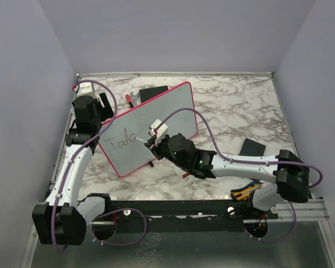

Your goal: Write a sentence on the whiteboard

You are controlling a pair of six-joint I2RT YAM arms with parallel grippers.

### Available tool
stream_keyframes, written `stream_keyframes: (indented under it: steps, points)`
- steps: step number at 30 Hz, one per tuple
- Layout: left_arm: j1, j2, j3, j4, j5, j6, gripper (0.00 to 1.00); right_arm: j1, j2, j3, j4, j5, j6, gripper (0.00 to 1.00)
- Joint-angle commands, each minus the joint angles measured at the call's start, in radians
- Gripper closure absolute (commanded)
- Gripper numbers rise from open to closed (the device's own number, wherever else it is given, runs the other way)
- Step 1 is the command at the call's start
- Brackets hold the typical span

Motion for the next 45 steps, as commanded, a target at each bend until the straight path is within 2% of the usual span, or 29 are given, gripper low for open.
stream_keyframes:
  steps: [1,15,30,45]
  points:
    - [-0.003,-0.004,-0.016,-0.014,0.023,0.001,0.25,-0.007,-0.012,0.047,0.050,0.067,-0.046,1.00]
    - [-0.003,-0.006,-0.016,-0.014,0.021,0.000,0.25,-0.007,-0.006,0.045,0.047,0.063,-0.044,1.00]
    - [-0.003,-0.005,-0.016,-0.014,0.023,0.001,0.25,-0.007,-0.009,-0.043,-0.002,0.026,0.064,1.00]
    - [-0.003,-0.003,-0.016,-0.014,0.023,0.000,0.25,-0.007,-0.037,-0.049,-0.024,0.102,0.051,1.00]
